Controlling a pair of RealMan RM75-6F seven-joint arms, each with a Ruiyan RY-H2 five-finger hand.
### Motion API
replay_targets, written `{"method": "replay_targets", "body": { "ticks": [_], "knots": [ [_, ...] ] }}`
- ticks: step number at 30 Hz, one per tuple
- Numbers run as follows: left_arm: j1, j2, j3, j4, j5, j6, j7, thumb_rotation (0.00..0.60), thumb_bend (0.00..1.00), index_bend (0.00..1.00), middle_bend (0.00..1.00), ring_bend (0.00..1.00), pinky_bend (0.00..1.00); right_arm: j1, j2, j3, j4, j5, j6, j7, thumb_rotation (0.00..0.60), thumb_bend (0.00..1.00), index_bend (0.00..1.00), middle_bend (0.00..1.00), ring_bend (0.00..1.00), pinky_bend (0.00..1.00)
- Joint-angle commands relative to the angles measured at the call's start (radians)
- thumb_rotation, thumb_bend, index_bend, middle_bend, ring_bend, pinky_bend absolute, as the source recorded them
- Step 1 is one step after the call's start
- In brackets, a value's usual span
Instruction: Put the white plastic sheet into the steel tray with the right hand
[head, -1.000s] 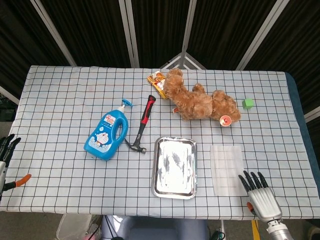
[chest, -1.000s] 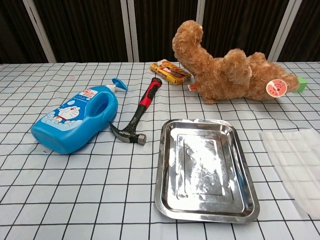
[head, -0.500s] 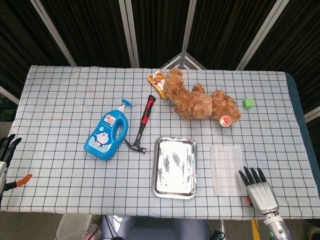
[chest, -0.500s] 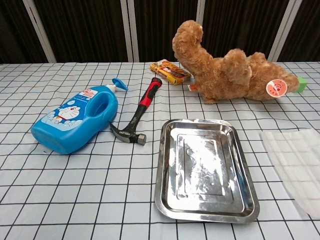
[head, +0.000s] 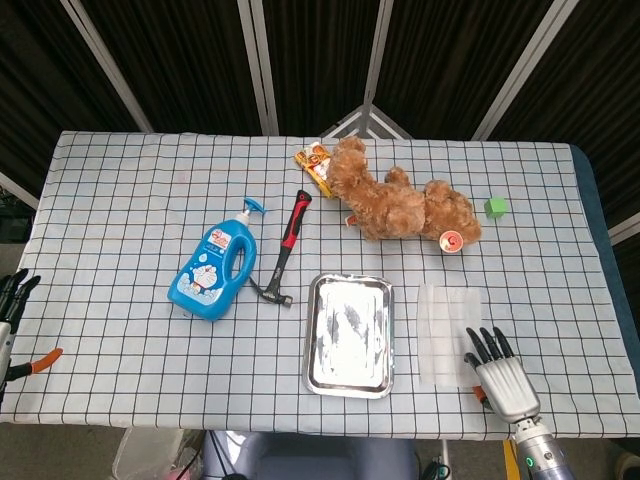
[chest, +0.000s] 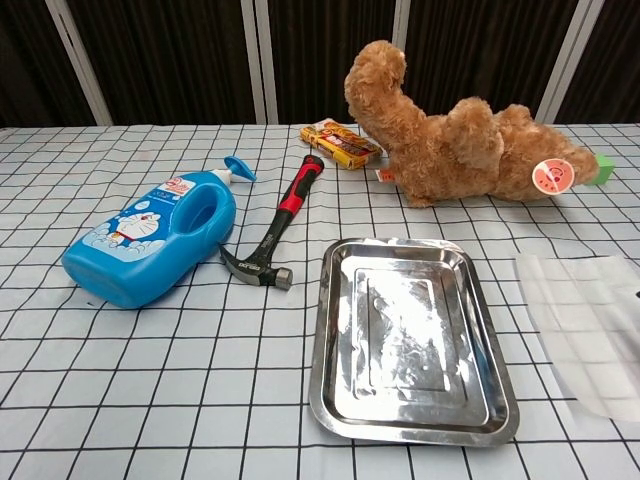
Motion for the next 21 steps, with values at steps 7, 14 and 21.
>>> {"method": "replay_targets", "body": {
  "ticks": [7,14,21],
  "knots": [
    [-0.002,-0.001,0.001,-0.001,-0.006,-0.008,-0.003,0.6,0.0,0.0,0.0,0.0,0.0,0.01,-0.019,0.008,0.029,0.002,0.003,0.033,0.6,0.45,0.57,0.15,0.0,0.0],
    [-0.001,0.0,0.001,-0.001,-0.005,-0.007,-0.009,0.6,0.0,0.0,0.0,0.0,0.0,0.015,-0.023,-0.005,0.039,-0.03,0.023,0.07,0.6,0.52,0.66,0.19,0.0,0.0],
    [-0.002,-0.001,0.003,0.0,-0.004,-0.008,-0.009,0.6,0.0,0.0,0.0,0.0,0.0,0.019,-0.018,-0.006,0.033,-0.048,0.044,0.096,0.6,0.52,0.66,0.19,0.0,0.0]
  ]
}}
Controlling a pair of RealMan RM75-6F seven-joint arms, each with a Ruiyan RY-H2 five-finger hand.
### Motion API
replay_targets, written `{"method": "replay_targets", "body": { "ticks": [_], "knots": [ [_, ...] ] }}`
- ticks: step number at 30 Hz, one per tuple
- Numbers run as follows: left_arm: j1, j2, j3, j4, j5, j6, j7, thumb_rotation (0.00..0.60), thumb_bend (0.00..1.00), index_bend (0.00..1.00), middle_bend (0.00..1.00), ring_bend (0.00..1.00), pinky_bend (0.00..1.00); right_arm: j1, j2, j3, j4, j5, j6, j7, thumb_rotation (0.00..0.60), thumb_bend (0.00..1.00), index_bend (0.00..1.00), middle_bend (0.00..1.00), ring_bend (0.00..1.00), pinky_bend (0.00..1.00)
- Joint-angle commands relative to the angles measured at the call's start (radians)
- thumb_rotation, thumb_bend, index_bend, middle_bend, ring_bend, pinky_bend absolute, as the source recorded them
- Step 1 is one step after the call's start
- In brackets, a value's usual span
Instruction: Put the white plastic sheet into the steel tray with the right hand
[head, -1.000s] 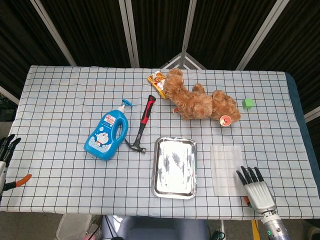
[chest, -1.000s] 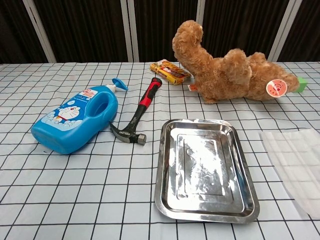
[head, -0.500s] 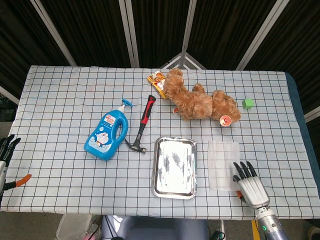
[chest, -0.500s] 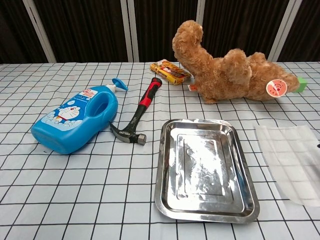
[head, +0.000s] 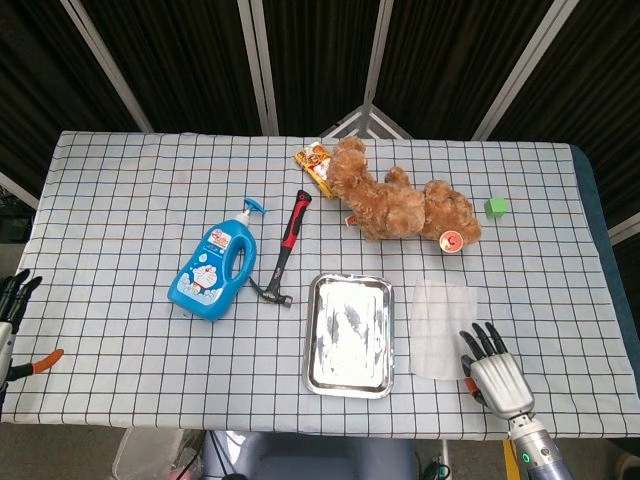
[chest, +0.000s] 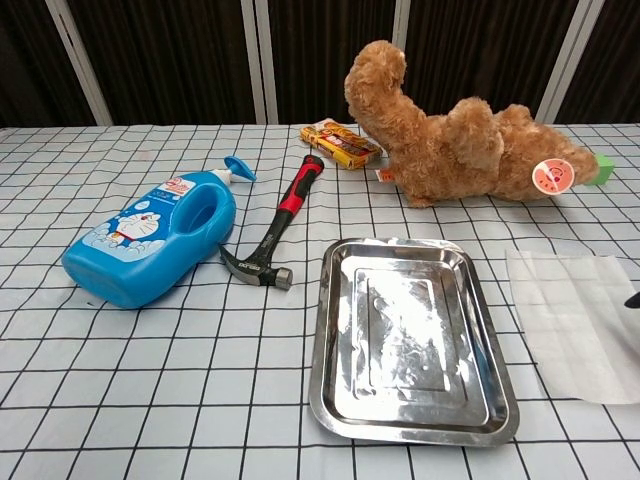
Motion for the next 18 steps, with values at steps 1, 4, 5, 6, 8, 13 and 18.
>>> {"method": "replay_targets", "body": {
  "ticks": [1,4,5,6,8,13,18],
  "knots": [
    [0.0,0.0,0.0,0.0,0.0,0.001,0.0,0.6,0.0,0.0,0.0,0.0,0.0,0.004,0.007,0.004,-0.013,-0.01,0.014,0.009,0.6,0.52,0.66,0.19,0.0,0.0],
    [0.0,0.0,-0.001,0.002,-0.001,0.0,-0.001,0.6,0.0,0.0,0.0,0.0,0.0,0.016,0.029,0.023,-0.066,-0.035,0.054,0.026,0.6,0.52,0.66,0.19,0.0,0.0],
    [0.0,0.0,-0.001,0.002,-0.001,0.0,-0.001,0.6,0.0,0.0,0.0,0.0,0.0,0.022,0.038,0.032,-0.094,-0.048,0.072,0.032,0.6,0.52,0.66,0.19,0.0,0.0],
    [0.0,0.0,-0.001,0.003,-0.001,0.001,-0.001,0.6,0.0,0.0,0.0,0.0,0.0,0.027,0.048,0.04,-0.123,-0.058,0.085,0.034,0.6,0.52,0.66,0.19,0.0,0.0],
    [0.0,0.0,-0.001,0.003,0.0,0.001,-0.001,0.6,0.0,0.0,0.0,0.0,0.0,0.04,0.07,0.059,-0.194,-0.081,0.11,0.036,0.6,0.52,0.66,0.19,0.0,0.0],
    [0.0,-0.001,0.0,0.004,0.004,0.004,-0.002,0.6,0.0,0.0,0.0,0.0,0.0,0.068,0.113,0.096,-0.413,-0.08,0.104,0.016,0.6,0.52,0.66,0.19,0.0,0.0],
    [0.002,0.0,0.001,0.006,0.003,0.005,-0.003,0.6,0.0,0.0,0.0,0.0,0.0,0.099,0.115,0.13,-0.574,-0.063,0.067,-0.037,0.6,0.52,0.66,0.19,0.0,0.0]
  ]
}}
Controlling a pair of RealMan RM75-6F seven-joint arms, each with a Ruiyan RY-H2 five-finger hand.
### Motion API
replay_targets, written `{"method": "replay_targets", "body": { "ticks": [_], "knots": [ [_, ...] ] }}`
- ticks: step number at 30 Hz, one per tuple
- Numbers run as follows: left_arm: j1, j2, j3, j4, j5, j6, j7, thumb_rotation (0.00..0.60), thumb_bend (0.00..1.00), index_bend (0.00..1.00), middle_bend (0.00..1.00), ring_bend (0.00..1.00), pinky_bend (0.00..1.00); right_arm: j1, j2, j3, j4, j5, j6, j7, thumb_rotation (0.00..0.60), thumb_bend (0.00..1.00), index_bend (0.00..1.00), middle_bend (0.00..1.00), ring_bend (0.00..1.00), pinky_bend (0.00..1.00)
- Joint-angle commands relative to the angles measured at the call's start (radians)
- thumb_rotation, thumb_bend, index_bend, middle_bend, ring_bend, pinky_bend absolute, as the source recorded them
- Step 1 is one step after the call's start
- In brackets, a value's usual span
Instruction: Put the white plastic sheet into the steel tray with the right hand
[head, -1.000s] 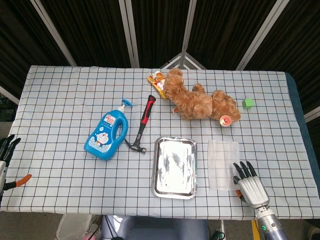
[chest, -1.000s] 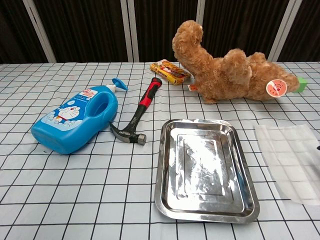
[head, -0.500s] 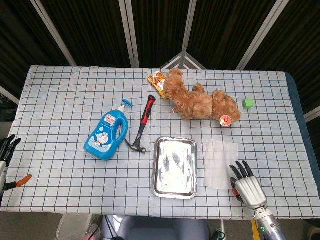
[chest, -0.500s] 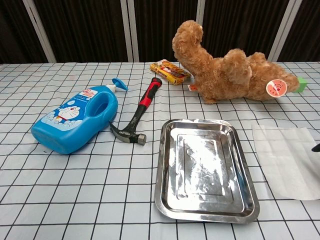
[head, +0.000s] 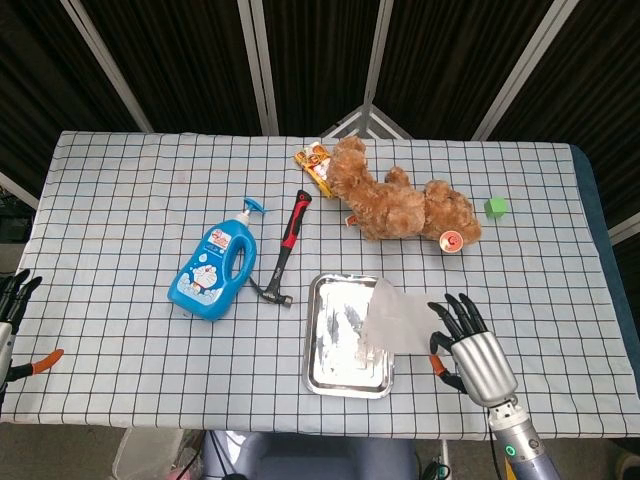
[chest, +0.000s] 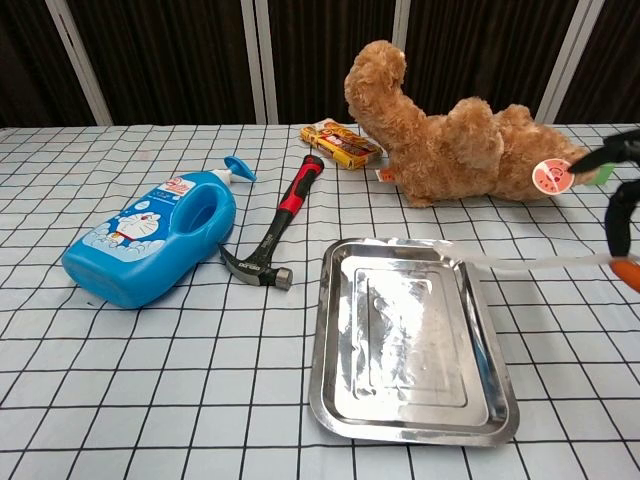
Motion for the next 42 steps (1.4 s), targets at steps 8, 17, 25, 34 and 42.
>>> {"method": "replay_targets", "body": {
  "ticks": [8,17,25,34,42],
  "knots": [
    [-0.002,-0.001,-0.001,0.003,-0.004,-0.006,-0.002,0.6,0.0,0.0,0.0,0.0,0.0,0.061,-0.045,0.043,-0.256,0.034,-0.079,-0.14,0.6,0.52,0.66,0.19,0.0,0.0],
    [-0.002,-0.001,0.004,0.006,0.001,-0.009,-0.002,0.6,0.0,0.0,0.0,0.0,0.0,0.035,-0.092,-0.015,-0.161,0.097,-0.108,-0.141,0.6,0.52,0.66,0.19,0.0,0.0],
    [-0.002,-0.004,0.004,0.006,-0.003,-0.011,0.004,0.6,0.0,0.0,0.0,0.0,0.0,0.028,-0.14,-0.026,-0.077,0.133,-0.124,-0.168,0.6,0.52,0.66,0.19,0.0,0.0],
    [-0.004,-0.004,0.005,0.008,-0.005,-0.016,0.003,0.6,0.0,0.0,0.0,0.0,0.0,0.01,-0.164,-0.046,-0.082,0.152,-0.12,-0.221,0.6,0.52,0.66,0.19,0.0,0.0],
    [-0.001,-0.003,0.005,0.009,-0.003,-0.009,-0.002,0.6,0.0,0.0,0.0,0.0,0.0,0.005,-0.189,-0.062,-0.092,0.153,-0.127,-0.259,0.6,0.52,0.58,0.19,0.0,0.0]
  ]
}}
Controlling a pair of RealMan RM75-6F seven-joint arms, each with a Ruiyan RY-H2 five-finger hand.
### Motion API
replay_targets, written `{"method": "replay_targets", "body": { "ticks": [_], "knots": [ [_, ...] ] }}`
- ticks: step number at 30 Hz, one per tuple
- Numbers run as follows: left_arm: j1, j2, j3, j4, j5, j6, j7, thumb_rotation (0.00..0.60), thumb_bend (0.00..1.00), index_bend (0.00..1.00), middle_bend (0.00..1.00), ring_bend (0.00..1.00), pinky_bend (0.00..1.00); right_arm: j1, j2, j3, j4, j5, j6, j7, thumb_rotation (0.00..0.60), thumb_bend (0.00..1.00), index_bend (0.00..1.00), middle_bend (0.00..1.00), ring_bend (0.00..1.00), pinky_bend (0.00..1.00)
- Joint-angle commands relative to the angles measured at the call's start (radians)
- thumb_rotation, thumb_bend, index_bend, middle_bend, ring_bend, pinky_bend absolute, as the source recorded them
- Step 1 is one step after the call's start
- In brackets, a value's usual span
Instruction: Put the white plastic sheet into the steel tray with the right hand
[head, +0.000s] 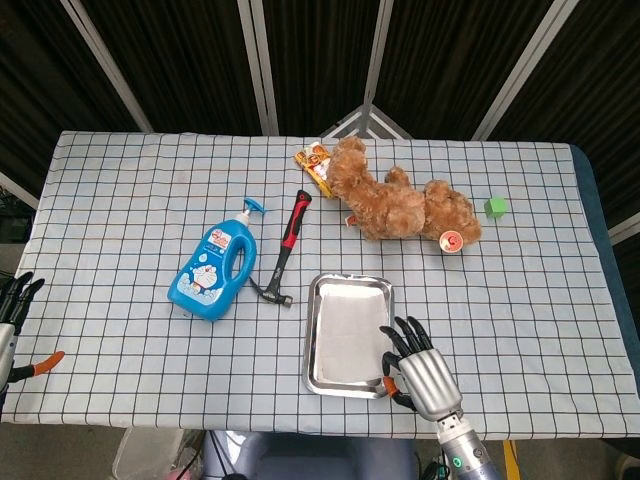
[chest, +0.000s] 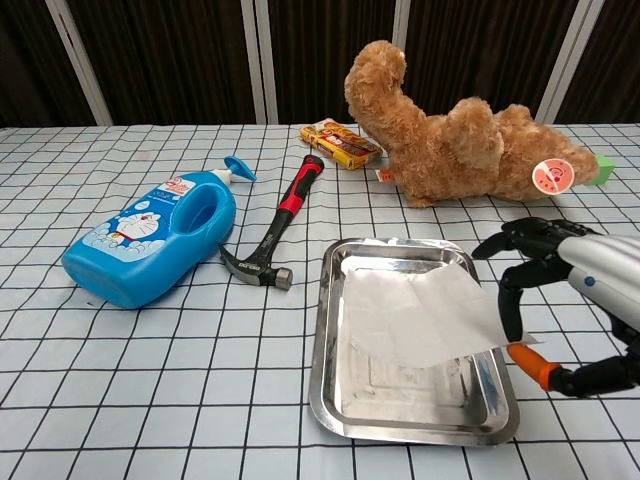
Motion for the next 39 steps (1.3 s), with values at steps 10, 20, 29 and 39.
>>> {"method": "replay_targets", "body": {
  "ticks": [10,20,29,39],
  "knots": [
    [-0.002,0.001,-0.003,0.005,-0.007,-0.005,-0.009,0.6,0.0,0.0,0.0,0.0,0.0,0.015,-0.028,-0.006,-0.02,-0.011,-0.028,-0.017,0.6,0.52,0.34,0.13,0.0,0.0],
    [0.0,0.003,-0.002,0.006,-0.005,-0.002,-0.012,0.6,0.0,0.0,0.0,0.0,0.0,0.012,-0.002,-0.011,-0.037,-0.022,-0.017,-0.045,0.6,0.52,0.29,0.13,0.0,0.0],
    [0.003,0.003,-0.002,0.012,-0.002,0.006,-0.013,0.6,0.0,0.0,0.0,0.0,0.0,-0.01,0.215,0.016,-0.003,-0.054,0.077,-0.037,0.6,0.52,0.17,0.06,0.0,0.0],
    [0.012,-0.017,-0.002,0.035,0.018,0.038,0.015,0.6,0.0,0.0,0.0,0.0,0.0,-0.111,0.429,0.018,0.212,-0.031,0.246,0.208,0.6,0.41,0.0,0.0,0.0,0.0]
  ]
}}
